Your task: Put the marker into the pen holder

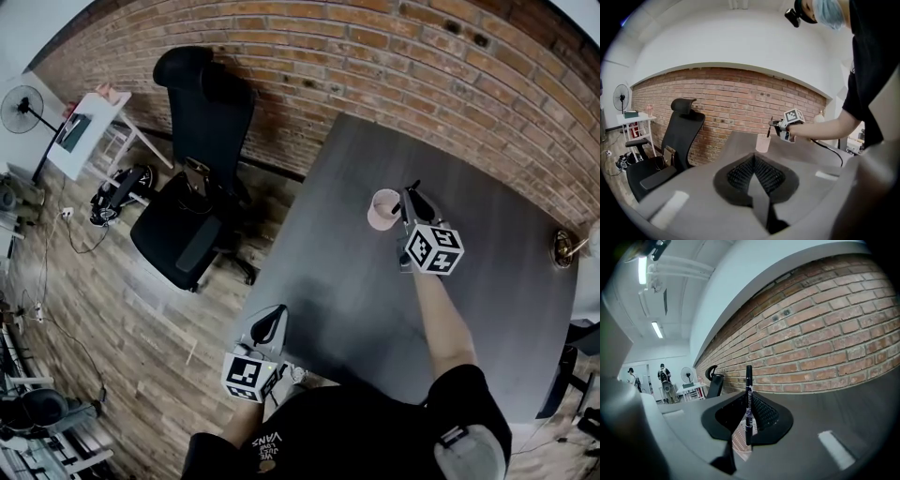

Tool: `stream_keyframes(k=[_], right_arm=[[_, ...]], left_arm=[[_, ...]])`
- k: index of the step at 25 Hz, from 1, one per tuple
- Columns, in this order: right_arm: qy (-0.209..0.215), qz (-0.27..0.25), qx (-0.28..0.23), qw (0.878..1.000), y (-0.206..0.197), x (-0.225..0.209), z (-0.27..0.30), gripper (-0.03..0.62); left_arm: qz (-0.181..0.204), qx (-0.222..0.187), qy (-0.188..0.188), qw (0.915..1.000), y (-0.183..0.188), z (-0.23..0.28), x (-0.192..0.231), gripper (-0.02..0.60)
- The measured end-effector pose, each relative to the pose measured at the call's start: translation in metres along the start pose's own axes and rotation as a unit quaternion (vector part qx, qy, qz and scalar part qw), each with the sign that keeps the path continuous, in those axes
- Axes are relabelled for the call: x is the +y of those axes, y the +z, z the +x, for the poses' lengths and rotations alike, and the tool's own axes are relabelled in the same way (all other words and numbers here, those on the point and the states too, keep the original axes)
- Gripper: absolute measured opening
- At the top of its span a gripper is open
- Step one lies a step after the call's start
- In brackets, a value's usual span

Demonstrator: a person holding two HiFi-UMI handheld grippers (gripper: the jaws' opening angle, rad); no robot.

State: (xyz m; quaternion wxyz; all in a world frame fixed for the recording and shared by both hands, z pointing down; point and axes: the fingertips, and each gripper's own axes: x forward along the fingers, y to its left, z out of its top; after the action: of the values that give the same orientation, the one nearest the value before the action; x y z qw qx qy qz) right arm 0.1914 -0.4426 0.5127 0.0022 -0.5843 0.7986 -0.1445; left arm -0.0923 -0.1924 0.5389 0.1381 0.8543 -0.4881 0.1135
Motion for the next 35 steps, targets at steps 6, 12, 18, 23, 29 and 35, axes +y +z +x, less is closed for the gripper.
stream_keyframes(k=[6,12,18,23,29,35], right_arm=[[-0.012,-0.002,0.029,0.999,-0.022,-0.012,0.009,0.037],[-0.029,0.006,0.057,0.998,-0.047,-0.023,0.010,0.038],[-0.038,0.006,0.081,0.996,-0.065,-0.024,0.010,0.038],[-0.036,0.002,0.087,0.996,-0.072,-0.021,0.010,0.038],[-0.032,0.000,0.095,0.995,-0.072,-0.020,0.011,0.040],[-0.040,0.006,0.095,0.995,-0.069,-0.026,0.009,0.041]], left_arm=[[0.001,0.004,0.001,1.0000,0.000,0.004,-0.002,0.052],[0.001,0.006,0.005,1.0000,-0.004,0.003,0.000,0.052],[0.002,0.006,0.006,1.0000,-0.002,0.004,0.002,0.052],[0.002,0.005,0.002,1.0000,-0.003,0.006,0.001,0.052],[0.003,0.004,-0.004,1.0000,-0.002,0.010,-0.002,0.052],[0.007,0.003,-0.005,1.0000,-0.002,0.011,-0.002,0.052]])
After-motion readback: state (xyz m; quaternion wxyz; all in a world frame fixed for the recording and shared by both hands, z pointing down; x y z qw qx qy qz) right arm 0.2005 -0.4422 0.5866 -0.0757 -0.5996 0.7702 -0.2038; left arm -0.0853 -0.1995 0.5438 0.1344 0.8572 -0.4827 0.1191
